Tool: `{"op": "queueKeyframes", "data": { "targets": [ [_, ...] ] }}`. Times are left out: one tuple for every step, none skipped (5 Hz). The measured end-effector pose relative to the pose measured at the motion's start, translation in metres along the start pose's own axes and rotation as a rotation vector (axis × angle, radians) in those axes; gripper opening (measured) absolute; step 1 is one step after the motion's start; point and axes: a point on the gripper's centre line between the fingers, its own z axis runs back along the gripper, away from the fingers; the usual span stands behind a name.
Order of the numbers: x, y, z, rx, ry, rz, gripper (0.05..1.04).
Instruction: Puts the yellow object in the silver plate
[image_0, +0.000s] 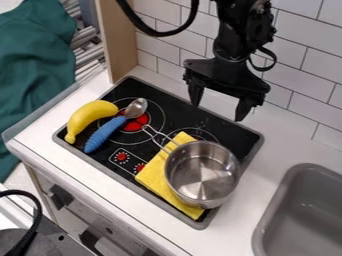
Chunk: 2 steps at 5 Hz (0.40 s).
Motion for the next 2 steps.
{"op": "queueKeyframes", "data": {
  "targets": [
    [-0.006,0.0,-0.007,0.007,0.027,-0.003,1.007],
    [-0.016,0.037,-0.014,0.022,0.049,0.075,1.007]
  ]
}}
